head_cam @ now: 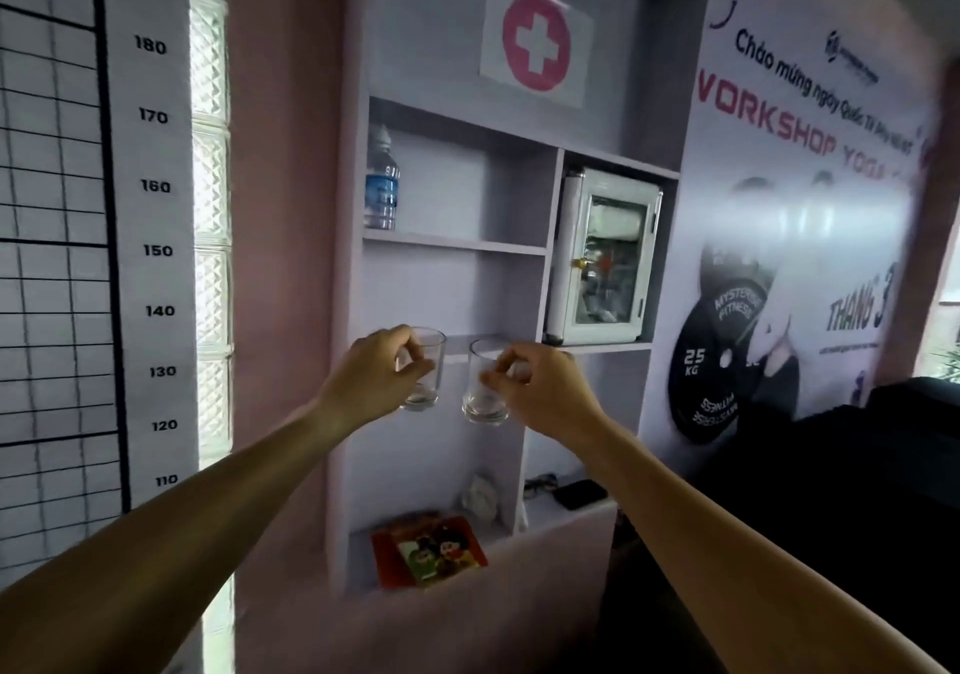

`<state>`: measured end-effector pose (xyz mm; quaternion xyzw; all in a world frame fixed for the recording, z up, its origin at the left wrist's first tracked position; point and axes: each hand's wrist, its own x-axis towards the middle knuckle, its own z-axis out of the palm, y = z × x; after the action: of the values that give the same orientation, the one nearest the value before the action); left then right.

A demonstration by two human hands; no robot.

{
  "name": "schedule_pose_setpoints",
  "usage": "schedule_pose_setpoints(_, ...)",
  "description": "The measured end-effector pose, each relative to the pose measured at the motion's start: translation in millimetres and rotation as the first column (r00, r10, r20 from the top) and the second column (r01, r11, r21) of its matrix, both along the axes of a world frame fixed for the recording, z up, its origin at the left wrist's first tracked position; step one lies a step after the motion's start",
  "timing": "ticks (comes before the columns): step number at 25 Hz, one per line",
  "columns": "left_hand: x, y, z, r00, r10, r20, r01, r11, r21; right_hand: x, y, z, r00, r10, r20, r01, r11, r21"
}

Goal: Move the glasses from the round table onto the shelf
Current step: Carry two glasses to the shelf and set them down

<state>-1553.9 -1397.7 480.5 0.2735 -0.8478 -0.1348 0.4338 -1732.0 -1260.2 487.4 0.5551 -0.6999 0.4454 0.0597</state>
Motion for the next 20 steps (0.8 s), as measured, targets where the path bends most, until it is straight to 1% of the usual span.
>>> schedule_pose_setpoints(4, -36.3, -53.3, 4.0, 0.999, 0.039, 0.004, -0.039, 0.999, -0.016, -38.2, -72.2, -2.1, 0.999, 0.036, 0.015, -0.036, 0.999, -0.018)
schedule_pose_setpoints(7, -61.0, -90.9, 5.7, 0.996, 0.094, 0.007, -0.093, 0.995, -0.041, -68.6, -126.3, 0.5, 0.998, 0.061, -0.014, -0.061, 0.997, -0.049)
schedule_pose_setpoints(10, -84.8, -124.1, 6.5, 0.988, 0.156, -0.011, -0.156, 0.985, -0.068, -97.9, -175.8, 6.8, 0.988, 0.154, -0.011, -0.154, 0.987, -0.048)
schedule_pose_setpoints(12, -95.8, -141.5, 7.6, 0.979, 0.201, -0.026, -0.202, 0.979, -0.041, -114.0, -204.2, 11.3, 0.977, 0.214, -0.024, -0.214, 0.976, -0.029)
schedule_pose_setpoints(16, -117.0, -176.4, 9.0, 0.940, 0.341, 0.011, -0.341, 0.940, -0.012, -145.3, -260.9, 16.0, 0.951, 0.305, -0.043, -0.305, 0.952, 0.003)
schedule_pose_setpoints(20, -121.9, -199.4, 3.6, 0.891, 0.453, 0.015, -0.454, 0.891, 0.006, -155.8, -301.5, 11.0, 0.917, 0.397, -0.036, -0.397, 0.918, 0.009)
